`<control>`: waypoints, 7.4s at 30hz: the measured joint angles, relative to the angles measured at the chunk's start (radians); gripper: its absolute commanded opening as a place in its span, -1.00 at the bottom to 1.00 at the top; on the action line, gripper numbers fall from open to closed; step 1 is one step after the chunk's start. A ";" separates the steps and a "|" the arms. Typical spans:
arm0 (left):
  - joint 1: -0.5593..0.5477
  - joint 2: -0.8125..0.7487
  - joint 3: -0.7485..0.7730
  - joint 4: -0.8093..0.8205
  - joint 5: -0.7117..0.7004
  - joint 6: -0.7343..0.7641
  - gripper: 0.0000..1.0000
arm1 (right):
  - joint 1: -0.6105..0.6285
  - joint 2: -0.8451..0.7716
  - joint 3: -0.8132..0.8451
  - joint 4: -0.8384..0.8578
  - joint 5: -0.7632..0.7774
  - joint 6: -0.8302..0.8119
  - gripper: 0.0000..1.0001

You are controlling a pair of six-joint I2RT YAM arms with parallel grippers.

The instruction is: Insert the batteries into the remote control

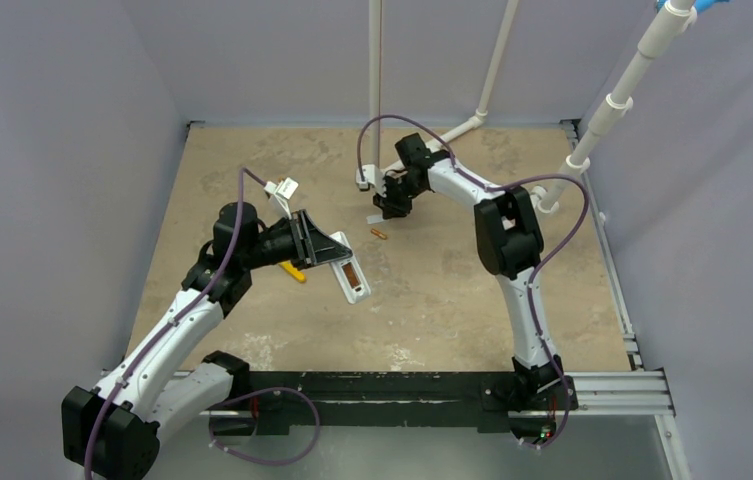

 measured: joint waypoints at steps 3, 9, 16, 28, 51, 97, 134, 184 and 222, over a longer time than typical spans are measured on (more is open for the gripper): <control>0.000 0.000 0.000 0.000 0.000 0.000 -1.00 | 0.007 -0.011 -0.013 -0.005 0.019 -0.011 -0.71; 0.000 0.005 0.000 0.001 0.000 0.000 -1.00 | 0.012 -0.059 -0.076 -0.019 0.053 -0.010 -1.00; 0.001 0.007 0.000 0.002 0.001 0.000 -1.00 | 0.012 -0.089 -0.125 -0.003 0.049 0.045 -1.00; 0.001 0.011 0.000 0.002 0.005 0.000 -1.00 | 0.012 -0.270 -0.333 0.124 0.043 0.211 -0.81; 0.002 0.011 0.000 0.002 0.005 0.000 -1.00 | 0.007 -0.175 -0.265 0.066 0.094 0.144 -0.52; 0.002 0.011 0.000 0.021 0.005 0.000 -1.00 | -0.021 -0.226 -0.312 0.129 0.024 0.011 -0.07; 0.009 0.013 0.000 0.024 0.009 0.000 -1.00 | 0.034 -0.154 -0.172 -0.214 0.025 -0.163 -1.00; 0.106 -0.059 -0.001 -0.018 -0.021 0.018 -1.00 | 0.644 -1.011 -1.392 0.849 1.031 0.637 -1.00; 0.342 -0.124 0.004 -0.174 -0.019 0.072 -1.00 | 0.627 -1.198 -1.349 0.843 1.056 0.681 0.24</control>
